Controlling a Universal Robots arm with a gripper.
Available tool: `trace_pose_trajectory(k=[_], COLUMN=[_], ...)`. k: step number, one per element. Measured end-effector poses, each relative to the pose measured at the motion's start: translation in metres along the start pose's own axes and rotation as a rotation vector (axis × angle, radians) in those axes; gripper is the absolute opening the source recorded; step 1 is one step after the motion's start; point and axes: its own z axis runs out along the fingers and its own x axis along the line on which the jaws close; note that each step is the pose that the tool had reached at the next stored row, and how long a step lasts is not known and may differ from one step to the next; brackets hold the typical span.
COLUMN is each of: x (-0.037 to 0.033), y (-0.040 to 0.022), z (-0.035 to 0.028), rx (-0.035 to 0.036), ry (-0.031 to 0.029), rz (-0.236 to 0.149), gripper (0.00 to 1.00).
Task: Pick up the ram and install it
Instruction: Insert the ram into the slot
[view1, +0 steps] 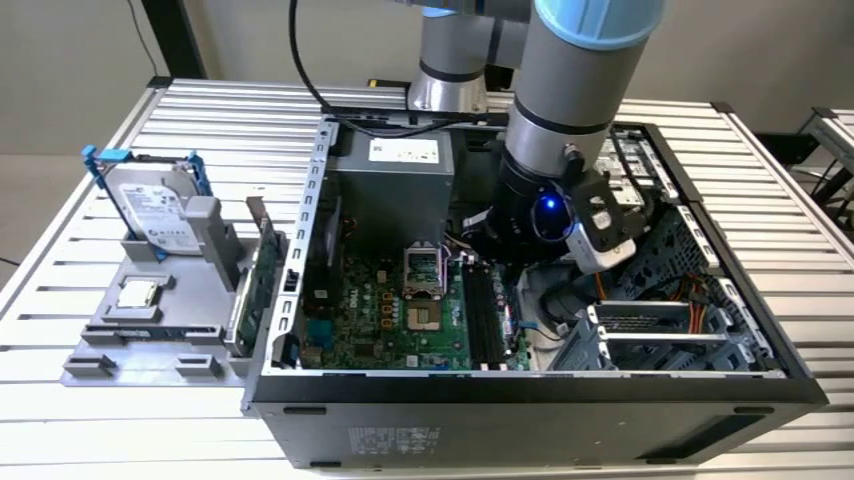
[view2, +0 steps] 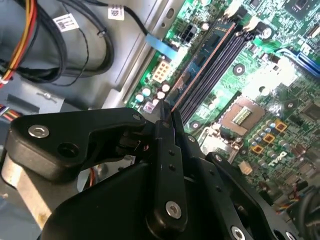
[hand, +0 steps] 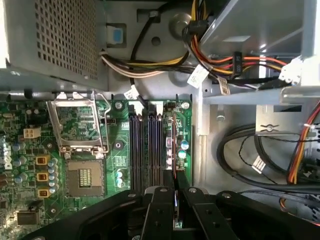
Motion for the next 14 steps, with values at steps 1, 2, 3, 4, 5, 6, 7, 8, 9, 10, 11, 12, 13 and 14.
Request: trace_pose_trajectory(k=[1,2,3,4,5,6,7,8,9,10,11,12,13,14], x=[0.0003,0.0007,0.0009,0.0010,0.0011,0.0012,0.0015,0.0017,0.0020,0.0027,0.0038,0.0050,0.0062,0.0068], y=[-0.0011,-0.0017,-0.0020,-0.0021,-0.0023,-0.0030,-0.0039,-0.0047,-0.0055,-0.0057,-0.0057,-0.0058,-0.0058,-0.0058], z=[0.0017,0.0036,0.0051,0.0060,0.0065,0.0069,0.0075,0.0079,0.0082,0.0087,0.0092,0.0094,0.0099,0.0106], rx=[0.0001,-0.0002,0.0001,0.0004,0.0004,0.0005,0.0004,0.0003,0.0004,0.0002,0.0002,0.0005,0.0003,0.0004], ry=[0.0000,0.0001,0.0005,0.0009,0.0013,0.0015,0.0015,0.0017,0.0018,0.0021,0.0024,0.0026,0.0029,0.0032], rz=[0.000,0.001,0.004,0.006,0.007,0.007,0.007,0.007,0.007,0.007,0.007,0.007,0.007,0.007], gripper=[0.00,0.00,0.00,0.00,0.00,0.00,0.00,0.00,0.00,0.00,0.00,0.00,0.00,0.00])
